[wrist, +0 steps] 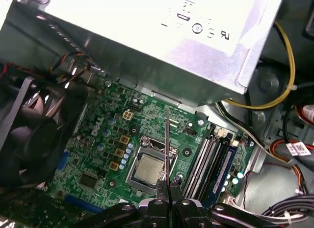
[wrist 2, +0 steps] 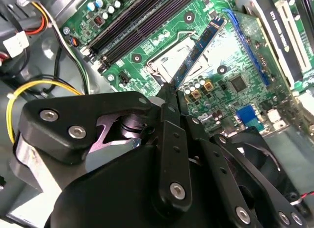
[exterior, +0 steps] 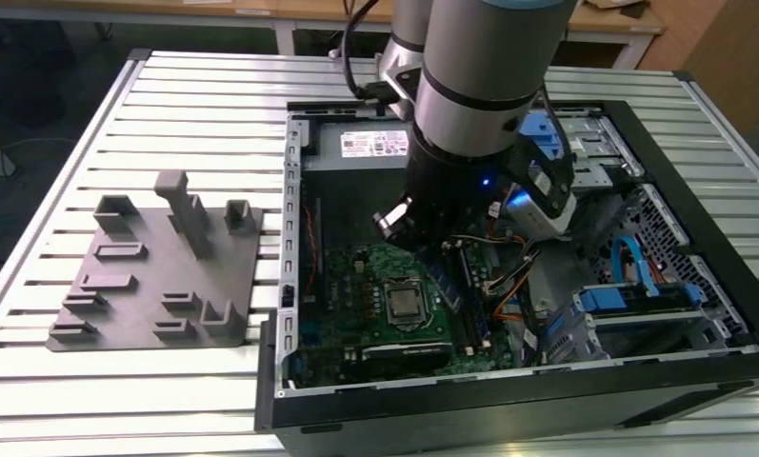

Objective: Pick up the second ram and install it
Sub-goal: 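Insert the second ram into the second slot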

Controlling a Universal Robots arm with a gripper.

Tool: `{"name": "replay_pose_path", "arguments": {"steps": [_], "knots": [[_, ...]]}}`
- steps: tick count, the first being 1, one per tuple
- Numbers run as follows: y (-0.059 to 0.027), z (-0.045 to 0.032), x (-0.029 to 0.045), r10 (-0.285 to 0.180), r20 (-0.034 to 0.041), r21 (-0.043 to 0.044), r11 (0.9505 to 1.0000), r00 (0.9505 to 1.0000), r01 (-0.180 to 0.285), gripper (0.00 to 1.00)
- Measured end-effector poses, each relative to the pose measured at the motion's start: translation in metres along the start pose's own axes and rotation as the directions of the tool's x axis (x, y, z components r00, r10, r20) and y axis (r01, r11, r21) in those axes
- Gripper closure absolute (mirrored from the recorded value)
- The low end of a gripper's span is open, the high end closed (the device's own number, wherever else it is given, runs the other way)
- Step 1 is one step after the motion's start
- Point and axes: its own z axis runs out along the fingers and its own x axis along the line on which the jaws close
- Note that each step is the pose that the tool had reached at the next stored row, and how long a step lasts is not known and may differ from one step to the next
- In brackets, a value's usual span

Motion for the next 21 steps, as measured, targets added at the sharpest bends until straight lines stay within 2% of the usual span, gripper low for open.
{"name": "replay_pose_path", "arguments": {"steps": [7, 14, 17, 21], "knots": [[0.0, 0.0004, 0.0, 0.078, 0.0035, 0.0008, 0.997, 0.997, -0.078, 0.87], [0.0, 0.0014, 0.0, 0.161, 0.0076, 0.0011, 0.987, 0.987, -0.161, 0.87], [-0.0001, 0.0027, 0.0, 0.214, 0.0098, 0.0016, 0.9769, 0.9769, -0.214, 0.87], [-0.0002, 0.0046, 0.0, 0.285, 0.0131, 0.0016, 0.9586, 0.9585, -0.285, 0.87]]}}
